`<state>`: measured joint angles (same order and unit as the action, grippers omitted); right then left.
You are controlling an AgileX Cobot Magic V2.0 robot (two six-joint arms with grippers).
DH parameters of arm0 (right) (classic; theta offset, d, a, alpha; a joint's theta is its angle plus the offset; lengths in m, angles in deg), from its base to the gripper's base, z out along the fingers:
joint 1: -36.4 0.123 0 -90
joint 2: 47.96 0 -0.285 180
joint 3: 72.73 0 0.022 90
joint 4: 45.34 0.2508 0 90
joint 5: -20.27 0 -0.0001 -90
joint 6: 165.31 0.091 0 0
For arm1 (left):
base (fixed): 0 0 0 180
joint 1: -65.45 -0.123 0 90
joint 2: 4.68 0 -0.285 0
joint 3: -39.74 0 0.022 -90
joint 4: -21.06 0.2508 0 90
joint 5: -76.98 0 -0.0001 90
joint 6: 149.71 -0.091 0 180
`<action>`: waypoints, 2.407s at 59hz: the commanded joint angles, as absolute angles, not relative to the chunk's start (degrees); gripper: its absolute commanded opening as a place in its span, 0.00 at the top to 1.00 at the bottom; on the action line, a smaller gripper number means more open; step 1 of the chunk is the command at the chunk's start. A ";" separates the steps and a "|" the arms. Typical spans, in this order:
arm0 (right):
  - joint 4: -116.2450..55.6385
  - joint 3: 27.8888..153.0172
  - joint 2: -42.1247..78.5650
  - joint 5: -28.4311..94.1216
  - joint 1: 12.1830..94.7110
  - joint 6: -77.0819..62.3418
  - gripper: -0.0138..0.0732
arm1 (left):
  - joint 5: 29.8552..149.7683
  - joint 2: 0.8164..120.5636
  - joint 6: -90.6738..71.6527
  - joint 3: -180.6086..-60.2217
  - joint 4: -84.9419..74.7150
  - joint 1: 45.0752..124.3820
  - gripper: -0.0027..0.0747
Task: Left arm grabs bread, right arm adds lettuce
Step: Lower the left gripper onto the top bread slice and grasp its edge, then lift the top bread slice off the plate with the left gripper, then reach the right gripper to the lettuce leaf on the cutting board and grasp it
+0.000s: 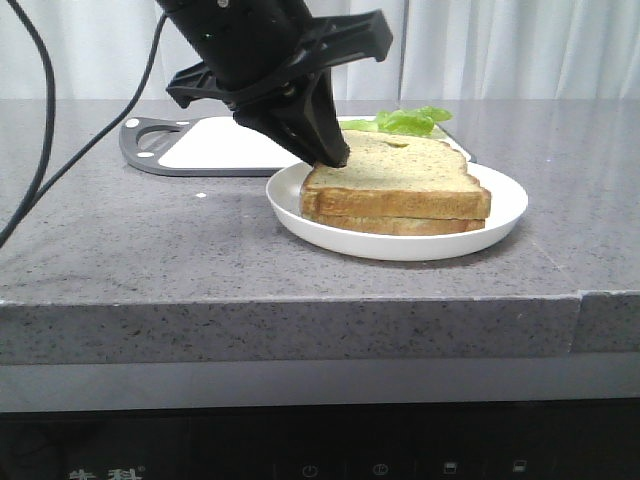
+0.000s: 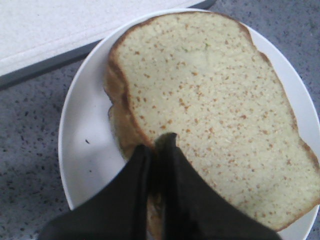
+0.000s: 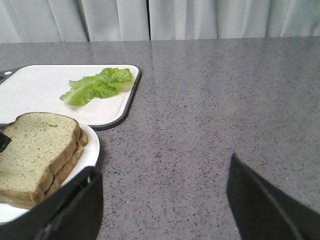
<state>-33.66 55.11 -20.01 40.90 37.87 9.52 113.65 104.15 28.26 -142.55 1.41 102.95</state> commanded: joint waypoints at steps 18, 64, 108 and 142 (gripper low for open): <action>-33.75 57.21 -19.27 36.66 37.41 8.99 0.22 | 107.80 97.20 28.45 -144.21 1.64 102.90 0.99; -33.72 58.61 -6.16 33.66 38.08 8.74 0.22 | 90.61 62.62 68.10 -116.45 59.08 102.90 0.99; -33.72 104.42 50.68 34.64 47.21 -8.03 0.22 | 96.32 46.34 101.55 -104.06 91.16 103.02 0.99; -33.72 132.32 75.53 44.67 49.76 -9.27 0.48 | 96.32 46.34 101.55 -104.06 91.27 103.02 0.99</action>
